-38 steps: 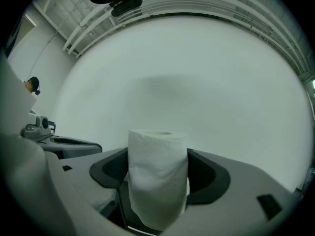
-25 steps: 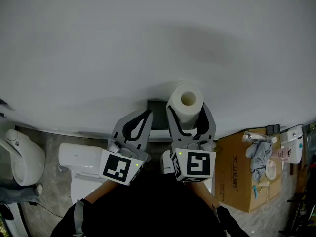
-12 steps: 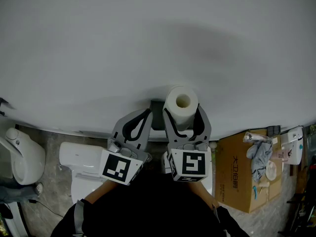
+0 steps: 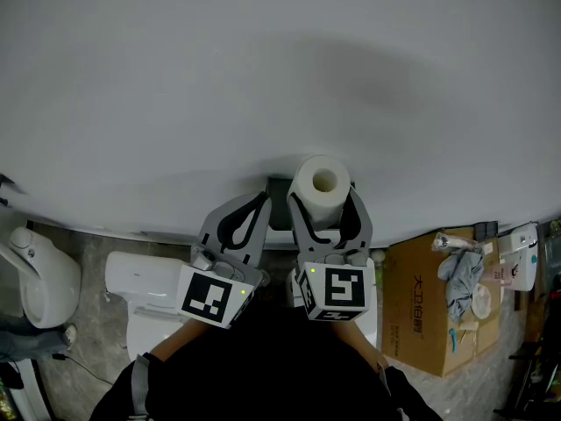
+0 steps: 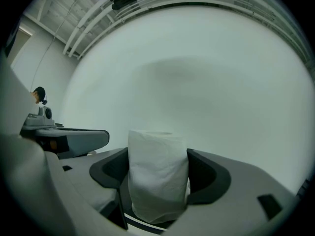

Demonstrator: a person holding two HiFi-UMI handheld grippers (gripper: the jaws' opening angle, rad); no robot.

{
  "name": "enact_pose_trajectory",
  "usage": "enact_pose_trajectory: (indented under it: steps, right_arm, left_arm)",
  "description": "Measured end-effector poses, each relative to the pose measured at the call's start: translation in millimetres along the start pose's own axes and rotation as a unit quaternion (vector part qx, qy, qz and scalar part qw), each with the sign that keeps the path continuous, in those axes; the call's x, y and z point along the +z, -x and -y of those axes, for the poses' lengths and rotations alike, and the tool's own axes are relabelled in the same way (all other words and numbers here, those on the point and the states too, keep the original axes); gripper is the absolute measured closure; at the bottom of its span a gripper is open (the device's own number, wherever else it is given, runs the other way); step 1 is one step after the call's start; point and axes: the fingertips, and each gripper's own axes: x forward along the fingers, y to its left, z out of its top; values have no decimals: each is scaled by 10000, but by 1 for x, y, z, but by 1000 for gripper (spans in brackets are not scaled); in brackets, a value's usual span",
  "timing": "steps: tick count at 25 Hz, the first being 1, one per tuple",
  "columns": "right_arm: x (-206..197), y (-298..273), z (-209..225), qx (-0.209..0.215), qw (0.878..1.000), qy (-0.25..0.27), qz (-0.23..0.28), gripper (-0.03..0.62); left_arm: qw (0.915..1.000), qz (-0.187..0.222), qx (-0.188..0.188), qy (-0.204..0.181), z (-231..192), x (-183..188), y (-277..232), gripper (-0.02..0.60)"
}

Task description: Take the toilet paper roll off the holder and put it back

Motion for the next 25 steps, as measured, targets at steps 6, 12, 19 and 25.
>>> enact_pose_trajectory:
  steps: [6,12,19,25]
  right_arm:
    - [-1,0,-5,141,9999,34,-14,239]
    - [2,3,-6,174,9998,119,61,214]
    - [19,18,4,56,9995,33,320,214]
    - [26,34,10,-35,9988,18,488,215]
  left_arm:
    - [10000,0,-23,-4,2,0,-1,575]
    - [10000,-15,-61,-8,6,-1,-1,575]
    - [9999,20,-147,-21,14,2,-3,575]
    - [9997,25,-259,-44,23,3,-6,575]
